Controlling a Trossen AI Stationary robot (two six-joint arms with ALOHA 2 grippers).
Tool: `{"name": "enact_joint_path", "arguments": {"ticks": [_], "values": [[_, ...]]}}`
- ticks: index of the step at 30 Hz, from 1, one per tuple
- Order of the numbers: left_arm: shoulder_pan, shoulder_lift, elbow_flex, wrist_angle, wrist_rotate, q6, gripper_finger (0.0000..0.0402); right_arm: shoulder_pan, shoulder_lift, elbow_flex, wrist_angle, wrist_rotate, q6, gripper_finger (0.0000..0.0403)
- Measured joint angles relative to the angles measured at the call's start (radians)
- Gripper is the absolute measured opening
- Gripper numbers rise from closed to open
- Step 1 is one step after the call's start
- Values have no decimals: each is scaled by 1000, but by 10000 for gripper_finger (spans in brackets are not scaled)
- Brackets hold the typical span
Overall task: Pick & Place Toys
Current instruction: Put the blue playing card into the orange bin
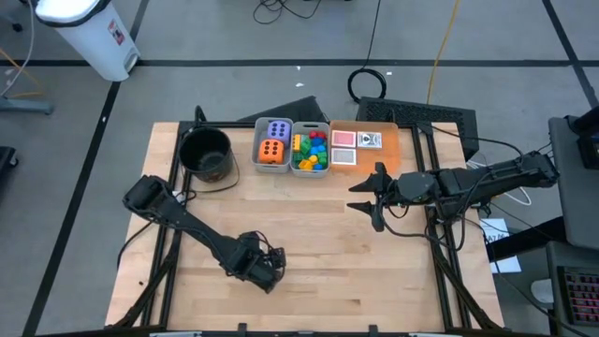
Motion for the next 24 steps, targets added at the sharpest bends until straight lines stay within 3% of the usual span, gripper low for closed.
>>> {"name": "enact_joint_path", "arguments": {"ticks": [10,24], "values": [[-14,-6,0,-24,113,-112,367,0,0,0,0,0,0,203],[34,22,0,-111,126,-117,367,0,0,0,-3,1,-4,203]]}}
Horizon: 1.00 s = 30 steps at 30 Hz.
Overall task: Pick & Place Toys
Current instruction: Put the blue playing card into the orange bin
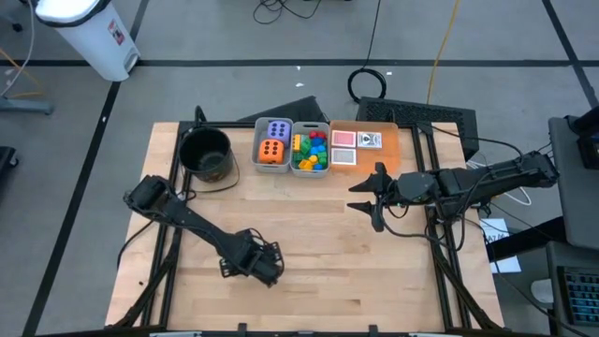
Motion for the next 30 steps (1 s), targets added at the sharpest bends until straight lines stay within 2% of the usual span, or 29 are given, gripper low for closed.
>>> {"name": "enact_joint_path", "arguments": {"ticks": [16,30], "values": [[34,60,0,-9,70,14,367,0,0,0,-25,2,0,203],[37,62,0,8,42,49,367,0,0,0,-26,2,-3,203]]}}
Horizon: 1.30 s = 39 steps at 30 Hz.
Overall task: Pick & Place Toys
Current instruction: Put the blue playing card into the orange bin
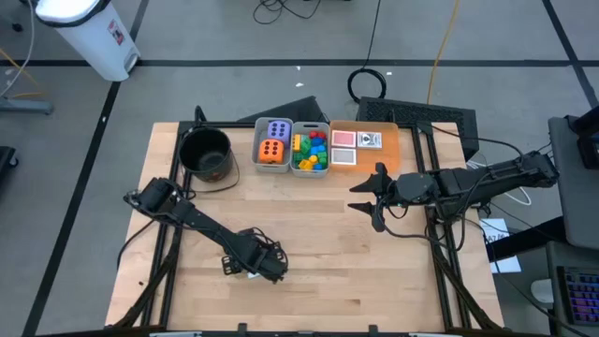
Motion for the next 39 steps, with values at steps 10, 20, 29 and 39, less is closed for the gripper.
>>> {"name": "enact_joint_path", "arguments": {"ticks": [10,20,29,39], "values": [[1,0,0,1,-9,17,367,0,0,0,0,0,0,203],[1,0,-3,7,-1,24,367,0,0,0,0,0,0,203],[1,-3,-33,77,28,22,315,0,0,0,0,0,0,203],[1,-3,-35,89,15,47,342,0,0,0,0,0,0,203]]}}
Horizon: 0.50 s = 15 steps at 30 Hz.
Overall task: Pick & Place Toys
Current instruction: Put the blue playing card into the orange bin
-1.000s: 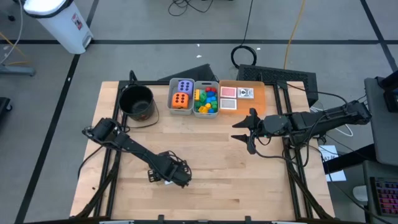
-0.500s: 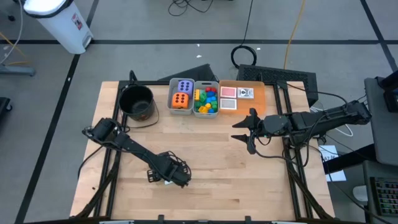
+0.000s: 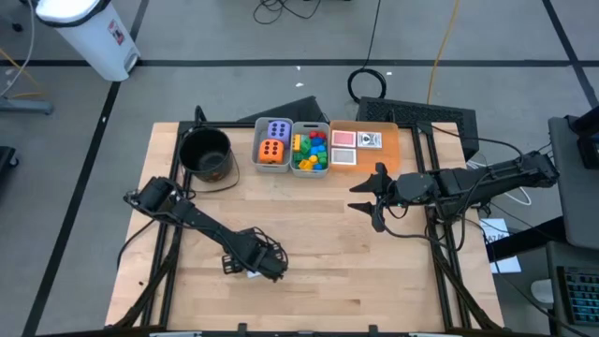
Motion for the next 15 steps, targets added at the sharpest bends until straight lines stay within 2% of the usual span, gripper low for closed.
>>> {"name": "enact_joint_path", "arguments": {"ticks": [3,8,15], "values": [[0,0,0,0,-2,28,341,0,0,0,0,0,0,203],[0,-3,0,0,-1,68,302,0,0,0,0,0,0,203],[5,-44,-2,-1,-44,131,310,0,0,0,2,0,-13,203]]}}
